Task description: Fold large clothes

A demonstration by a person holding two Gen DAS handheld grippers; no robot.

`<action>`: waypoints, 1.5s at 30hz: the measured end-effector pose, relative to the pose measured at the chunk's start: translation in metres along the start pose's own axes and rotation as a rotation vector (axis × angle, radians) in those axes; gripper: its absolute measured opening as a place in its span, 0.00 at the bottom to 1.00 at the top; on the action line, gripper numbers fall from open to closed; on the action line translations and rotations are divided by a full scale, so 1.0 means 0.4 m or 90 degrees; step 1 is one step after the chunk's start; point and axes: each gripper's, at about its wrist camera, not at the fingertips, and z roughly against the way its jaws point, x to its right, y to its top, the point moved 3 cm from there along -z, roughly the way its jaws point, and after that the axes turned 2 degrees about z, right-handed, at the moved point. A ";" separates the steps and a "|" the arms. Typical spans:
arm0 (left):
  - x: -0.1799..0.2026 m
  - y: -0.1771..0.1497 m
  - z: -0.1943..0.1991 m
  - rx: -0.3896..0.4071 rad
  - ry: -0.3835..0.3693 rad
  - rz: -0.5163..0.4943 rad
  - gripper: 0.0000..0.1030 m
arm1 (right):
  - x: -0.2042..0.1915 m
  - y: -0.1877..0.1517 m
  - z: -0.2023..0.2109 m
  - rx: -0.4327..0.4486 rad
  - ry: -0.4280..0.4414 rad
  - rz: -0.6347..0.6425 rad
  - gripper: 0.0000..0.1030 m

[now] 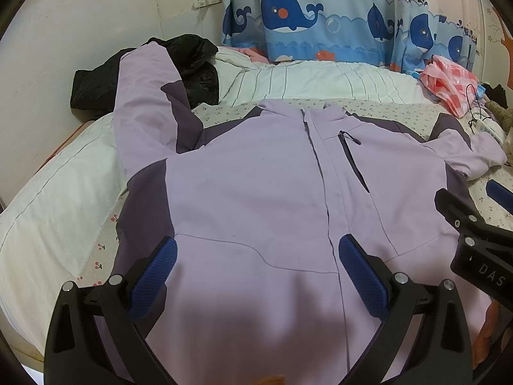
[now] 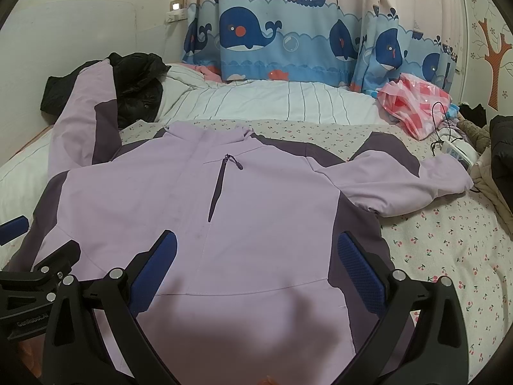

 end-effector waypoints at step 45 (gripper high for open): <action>0.004 0.006 -0.006 -0.003 0.005 -0.003 0.94 | 0.001 0.000 0.002 -0.001 -0.002 0.003 0.94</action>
